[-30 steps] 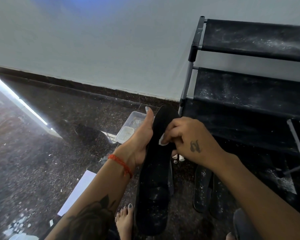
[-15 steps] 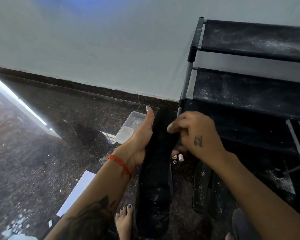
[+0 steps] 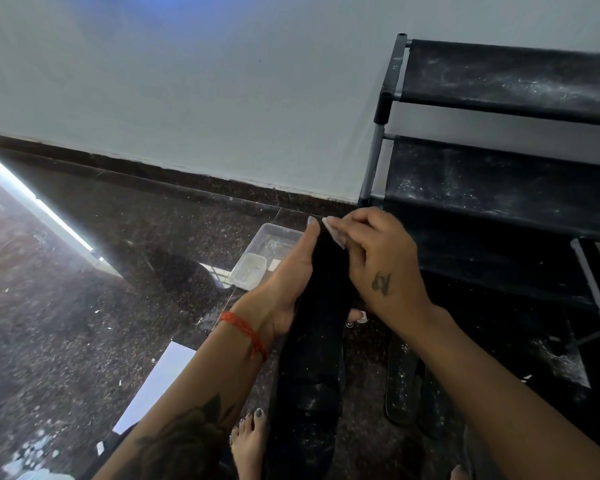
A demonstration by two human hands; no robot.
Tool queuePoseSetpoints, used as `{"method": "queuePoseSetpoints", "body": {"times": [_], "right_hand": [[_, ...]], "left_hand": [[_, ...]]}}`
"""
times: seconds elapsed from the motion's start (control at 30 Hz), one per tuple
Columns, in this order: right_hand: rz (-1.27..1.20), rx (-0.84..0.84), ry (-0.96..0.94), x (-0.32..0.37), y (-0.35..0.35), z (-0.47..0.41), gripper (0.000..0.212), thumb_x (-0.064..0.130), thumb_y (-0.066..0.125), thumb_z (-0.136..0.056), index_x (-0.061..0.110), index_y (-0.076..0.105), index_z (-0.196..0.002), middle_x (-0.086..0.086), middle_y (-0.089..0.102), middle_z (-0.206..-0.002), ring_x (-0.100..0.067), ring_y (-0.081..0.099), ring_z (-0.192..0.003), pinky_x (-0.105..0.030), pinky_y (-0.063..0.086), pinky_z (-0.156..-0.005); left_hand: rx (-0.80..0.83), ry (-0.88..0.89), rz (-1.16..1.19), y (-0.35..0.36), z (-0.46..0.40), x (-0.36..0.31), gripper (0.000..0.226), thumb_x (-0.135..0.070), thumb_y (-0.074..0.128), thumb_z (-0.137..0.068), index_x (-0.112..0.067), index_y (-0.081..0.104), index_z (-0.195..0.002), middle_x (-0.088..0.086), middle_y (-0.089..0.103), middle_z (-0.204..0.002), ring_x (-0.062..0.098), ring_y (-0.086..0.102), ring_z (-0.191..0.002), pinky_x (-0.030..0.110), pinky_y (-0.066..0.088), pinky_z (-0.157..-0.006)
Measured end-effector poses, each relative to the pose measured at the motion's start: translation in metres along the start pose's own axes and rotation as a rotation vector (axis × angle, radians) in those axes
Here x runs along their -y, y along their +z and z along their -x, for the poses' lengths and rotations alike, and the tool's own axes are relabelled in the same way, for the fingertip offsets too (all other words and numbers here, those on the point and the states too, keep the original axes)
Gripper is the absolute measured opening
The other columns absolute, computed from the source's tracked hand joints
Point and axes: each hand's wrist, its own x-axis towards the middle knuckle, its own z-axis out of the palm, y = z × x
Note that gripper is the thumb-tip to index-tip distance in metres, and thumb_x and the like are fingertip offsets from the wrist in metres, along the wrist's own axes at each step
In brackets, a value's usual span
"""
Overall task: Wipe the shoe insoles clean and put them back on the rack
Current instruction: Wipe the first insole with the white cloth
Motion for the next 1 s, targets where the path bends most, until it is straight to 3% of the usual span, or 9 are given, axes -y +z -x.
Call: {"method": "queuePoseSetpoints", "body": {"times": [0.17, 0.37, 0.5, 0.63, 0.73, 0.8, 0.87, 0.93, 1.0], "right_hand": [[0.138, 0.043, 0.141, -0.01, -0.003, -0.003, 0.028, -0.003, 0.058, -0.08, 0.009, 0.071, -0.102, -0.006, 0.063, -0.089, -0.022, 0.059, -0.084, -0.022, 0.039, -0.073], [-0.06, 0.034, 0.096, 0.003, -0.001, -0.003, 0.025, 0.002, 0.056, -0.084, 0.012, 0.071, -0.102, 0.0, 0.062, -0.093, -0.005, 0.054, -0.084, -0.006, 0.039, -0.078], [-0.1, 0.106, 0.029, 0.004, -0.003, -0.004, 0.026, 0.002, 0.055, -0.084, 0.014, 0.073, -0.098, 0.001, 0.063, -0.09, -0.011, 0.059, -0.085, -0.02, 0.048, -0.079], [0.098, 0.132, -0.031, -0.001, -0.008, -0.004, 0.025, 0.016, 0.049, -0.087, 0.014, 0.07, -0.101, -0.001, 0.06, -0.09, -0.017, 0.053, -0.089, -0.026, 0.045, -0.075], [0.251, 0.143, 0.014, -0.007, -0.012, -0.006, 0.023, 0.009, 0.06, -0.084, 0.012, 0.068, -0.104, -0.006, 0.057, -0.092, -0.023, 0.05, -0.091, -0.03, 0.044, -0.068], [0.284, 0.168, 0.103, -0.015, -0.017, -0.007, 0.024, 0.008, 0.059, -0.084, 0.013, 0.067, -0.106, -0.006, 0.055, -0.093, -0.022, 0.048, -0.093, -0.026, 0.038, -0.069], [0.26, 0.166, 0.206, -0.025, -0.021, -0.007, 0.029, 0.003, 0.058, -0.083, 0.016, 0.067, -0.108, -0.004, 0.055, -0.097, -0.017, 0.048, -0.093, -0.019, 0.032, -0.07], [0.178, 0.071, 0.28, -0.03, -0.024, -0.008, 0.029, 0.0, 0.056, -0.084, 0.015, 0.067, -0.107, -0.005, 0.059, -0.1, -0.01, 0.048, -0.091, -0.007, 0.032, -0.07], [0.095, -0.072, 0.24, -0.024, -0.025, -0.01, 0.026, -0.002, 0.058, -0.083, 0.011, 0.069, -0.103, -0.006, 0.063, -0.1, -0.005, 0.048, -0.089, 0.003, 0.031, -0.076]], "left_hand": [[-0.045, 0.011, -0.038, -0.001, -0.002, -0.001, 0.063, -0.063, 0.027, -0.094, -0.012, 0.062, -0.102, 0.013, 0.069, -0.076, 0.028, 0.065, -0.065, 0.029, 0.053, -0.043], [-0.03, 0.072, -0.103, 0.002, -0.006, 0.004, 0.065, -0.056, 0.02, -0.098, -0.033, 0.07, -0.064, 0.003, 0.068, -0.058, 0.019, 0.064, -0.049, 0.029, 0.053, -0.04], [-0.048, -0.005, -0.082, -0.004, -0.005, 0.002, 0.072, -0.071, 0.021, -0.088, -0.014, 0.065, -0.098, 0.012, 0.07, -0.069, 0.022, 0.068, -0.056, 0.032, 0.055, -0.043], [-0.036, 0.117, -0.129, 0.001, -0.006, 0.006, 0.053, -0.06, 0.027, -0.094, -0.037, 0.068, -0.07, 0.005, 0.069, -0.06, 0.022, 0.066, -0.051, 0.034, 0.055, -0.042], [-0.018, 0.037, -0.142, 0.001, -0.005, 0.008, 0.061, -0.067, 0.026, -0.089, -0.021, 0.063, -0.105, 0.015, 0.073, -0.081, 0.028, 0.071, -0.067, 0.031, 0.057, -0.045], [-0.011, 0.014, -0.142, 0.003, -0.004, 0.006, 0.063, -0.067, 0.026, -0.089, -0.018, 0.061, -0.106, 0.019, 0.072, -0.089, 0.031, 0.071, -0.072, 0.03, 0.057, -0.045], [0.004, 0.038, -0.122, 0.001, -0.003, 0.004, 0.056, -0.062, 0.025, -0.093, -0.02, 0.061, -0.092, 0.013, 0.073, -0.073, 0.026, 0.07, -0.06, 0.031, 0.055, -0.045], [0.01, 0.054, -0.093, 0.001, -0.002, 0.001, 0.06, -0.062, 0.022, -0.094, -0.018, 0.063, -0.084, 0.009, 0.072, -0.066, 0.024, 0.069, -0.056, 0.031, 0.055, -0.047], [-0.017, 0.033, -0.051, -0.002, -0.004, 0.0, 0.066, -0.065, 0.021, -0.092, -0.017, 0.065, -0.089, 0.011, 0.073, -0.074, 0.027, 0.07, -0.064, 0.033, 0.056, -0.049]]}}
